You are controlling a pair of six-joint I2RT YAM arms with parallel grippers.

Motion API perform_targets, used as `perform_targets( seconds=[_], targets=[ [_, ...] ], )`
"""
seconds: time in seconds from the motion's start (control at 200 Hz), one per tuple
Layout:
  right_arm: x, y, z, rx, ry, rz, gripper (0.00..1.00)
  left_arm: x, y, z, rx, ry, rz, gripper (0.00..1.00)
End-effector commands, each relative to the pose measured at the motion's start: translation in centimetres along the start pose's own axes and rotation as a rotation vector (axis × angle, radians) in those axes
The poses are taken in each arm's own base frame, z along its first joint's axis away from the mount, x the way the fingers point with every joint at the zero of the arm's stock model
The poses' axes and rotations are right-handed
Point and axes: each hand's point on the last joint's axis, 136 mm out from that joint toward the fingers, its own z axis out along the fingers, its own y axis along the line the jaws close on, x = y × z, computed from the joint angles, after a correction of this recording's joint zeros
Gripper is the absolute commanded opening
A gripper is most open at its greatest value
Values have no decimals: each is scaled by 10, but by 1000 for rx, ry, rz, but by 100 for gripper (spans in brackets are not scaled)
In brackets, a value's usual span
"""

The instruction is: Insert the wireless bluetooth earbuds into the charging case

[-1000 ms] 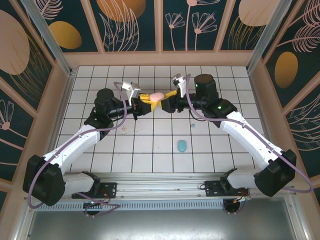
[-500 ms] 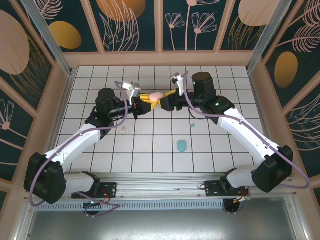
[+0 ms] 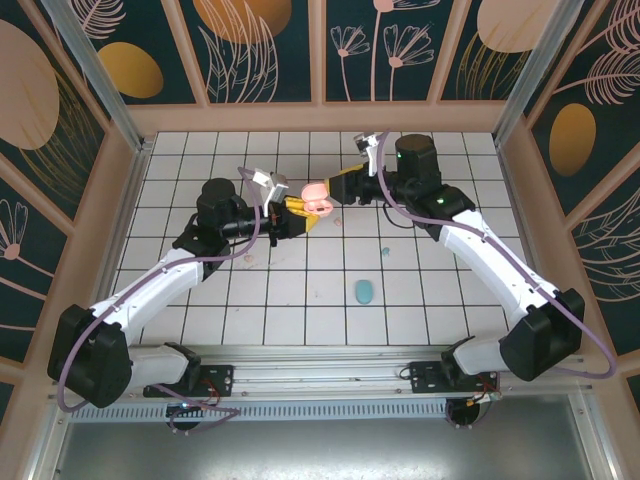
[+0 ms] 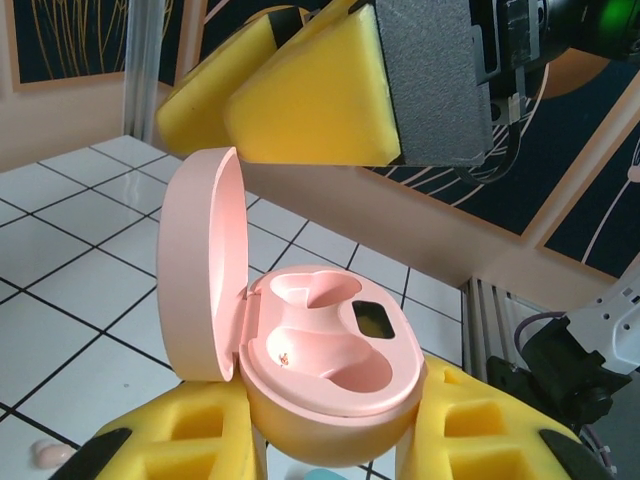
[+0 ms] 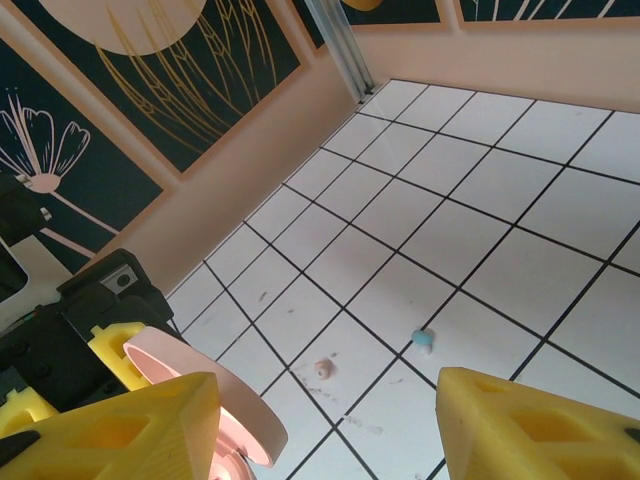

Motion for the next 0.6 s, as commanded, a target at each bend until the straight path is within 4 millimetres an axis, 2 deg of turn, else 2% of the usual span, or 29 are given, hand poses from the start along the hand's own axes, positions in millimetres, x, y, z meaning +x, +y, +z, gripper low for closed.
perform_targets(
  seconds=[0.0,0.19,0.44,0.545,0.596],
  targets=[
    [-10,-8,0,37,-29,16,59,-5,-14,-2,41,-18,69,1],
    [-6,-5,-8,33,-19,44,60,3,-2,0,-12,-14,39,2],
    [-1,5,-18,10,-12,46,60,1,10,-2,-77,-28,21,1],
    [0,0,-23,41,-24,52,60,1,16,-3,-102,-27,13,1],
    [0,-10,-25,75,-32,80,60,2,18,-4,-119,-24,11,1]
  ],
)
